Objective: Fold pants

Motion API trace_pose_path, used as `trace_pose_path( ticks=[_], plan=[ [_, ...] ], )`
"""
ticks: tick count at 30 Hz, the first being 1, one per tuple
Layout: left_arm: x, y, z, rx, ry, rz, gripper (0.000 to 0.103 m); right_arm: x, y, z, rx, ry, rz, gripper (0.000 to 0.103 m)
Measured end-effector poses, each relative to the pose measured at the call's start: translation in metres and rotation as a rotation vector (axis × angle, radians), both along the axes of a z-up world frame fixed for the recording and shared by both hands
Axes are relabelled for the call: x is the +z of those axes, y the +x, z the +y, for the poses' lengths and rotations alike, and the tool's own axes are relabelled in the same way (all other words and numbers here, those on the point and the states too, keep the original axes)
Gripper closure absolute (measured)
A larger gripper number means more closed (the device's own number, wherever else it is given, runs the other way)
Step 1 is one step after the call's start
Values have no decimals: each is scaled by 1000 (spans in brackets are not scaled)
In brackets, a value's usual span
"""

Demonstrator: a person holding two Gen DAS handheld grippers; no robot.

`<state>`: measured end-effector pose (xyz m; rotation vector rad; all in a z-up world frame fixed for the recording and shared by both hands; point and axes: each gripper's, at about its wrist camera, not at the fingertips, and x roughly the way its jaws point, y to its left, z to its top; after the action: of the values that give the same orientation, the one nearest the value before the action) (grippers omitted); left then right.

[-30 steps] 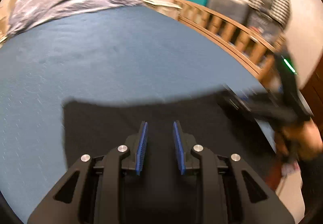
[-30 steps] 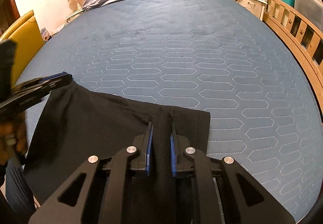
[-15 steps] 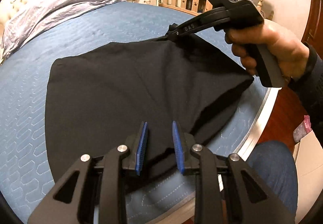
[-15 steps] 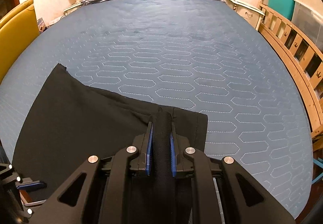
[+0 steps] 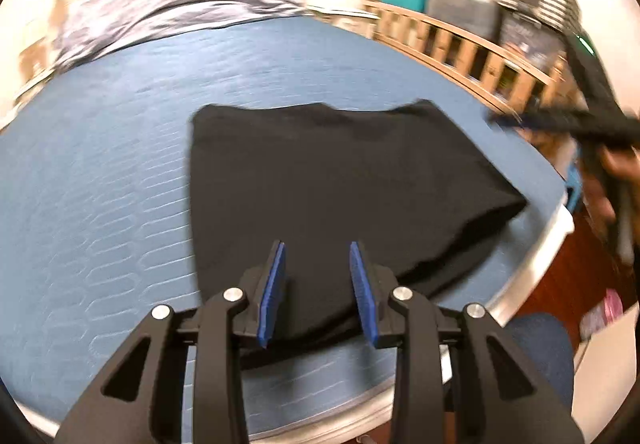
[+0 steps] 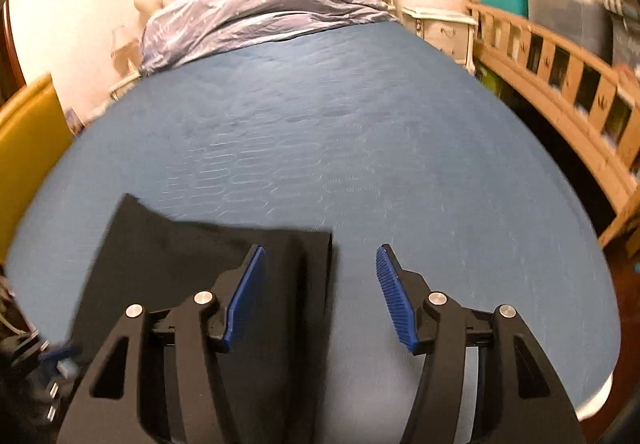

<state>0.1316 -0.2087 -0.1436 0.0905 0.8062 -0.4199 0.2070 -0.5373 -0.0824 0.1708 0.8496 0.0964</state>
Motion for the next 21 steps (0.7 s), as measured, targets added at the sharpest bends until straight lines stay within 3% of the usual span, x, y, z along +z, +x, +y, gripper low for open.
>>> trace_pose_path(
  ticks=[3, 6, 12, 16, 21],
  plan=[
    [1, -2, 11, 32, 17, 0, 69, -13, -29, 15, 20, 46, 69, 47],
    [-1, -6, 19, 38, 24, 11, 67, -33, -56, 19, -36, 71, 130, 47],
    [6, -8, 16, 13, -2, -9, 64, -50, -83, 8, -79, 215, 137, 50],
    [9, -8, 12, 1, -26, -9, 62, -23, -58, -8, -43, 261, 28, 53],
    [5, -8, 14, 2, -22, 0, 62, -31, 14, -11, 57, 255, 78, 53]
  ],
)
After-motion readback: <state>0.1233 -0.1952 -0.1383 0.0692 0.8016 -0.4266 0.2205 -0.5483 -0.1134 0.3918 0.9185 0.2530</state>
